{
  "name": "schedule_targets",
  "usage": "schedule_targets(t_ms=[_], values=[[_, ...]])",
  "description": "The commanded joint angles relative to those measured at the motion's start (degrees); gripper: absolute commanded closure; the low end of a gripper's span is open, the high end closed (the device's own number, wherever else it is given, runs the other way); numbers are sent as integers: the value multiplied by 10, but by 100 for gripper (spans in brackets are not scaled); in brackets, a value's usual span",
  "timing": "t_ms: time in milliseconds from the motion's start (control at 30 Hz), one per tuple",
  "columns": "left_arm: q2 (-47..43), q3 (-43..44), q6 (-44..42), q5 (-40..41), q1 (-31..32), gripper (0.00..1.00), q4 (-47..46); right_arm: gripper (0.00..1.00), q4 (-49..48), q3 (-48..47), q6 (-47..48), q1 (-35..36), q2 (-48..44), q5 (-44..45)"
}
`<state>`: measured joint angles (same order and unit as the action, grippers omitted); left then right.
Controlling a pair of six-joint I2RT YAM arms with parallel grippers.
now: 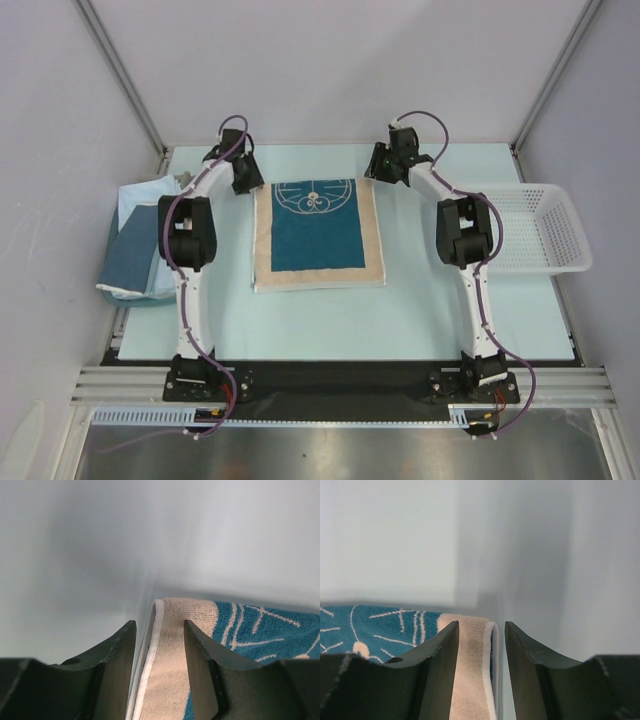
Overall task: Fold and stack the towels
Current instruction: Fold the towel
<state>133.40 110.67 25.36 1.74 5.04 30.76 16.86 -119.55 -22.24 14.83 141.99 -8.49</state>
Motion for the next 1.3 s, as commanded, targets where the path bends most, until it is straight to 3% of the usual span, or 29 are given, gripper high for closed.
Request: schedule_targets(t_ms=[0,533,800,967,1267], values=[[19,37,-10,-6,-4,52,2,53,4,-26,4,-2,10,-6],[36,39,-1,-32,-6,52,-31,57,-15,-18,-11,-2,23,-22],[42,45,3,-45,-6,59,-46,70,-23,-19,-24,-4,29,-39],[42,44,4,-48,-8,63,-56,88,-33,-17,-31,-10,21,-44],[41,44,7,-59,-13,77,-83,94,-50,-28,-33,-23,13,-52]])
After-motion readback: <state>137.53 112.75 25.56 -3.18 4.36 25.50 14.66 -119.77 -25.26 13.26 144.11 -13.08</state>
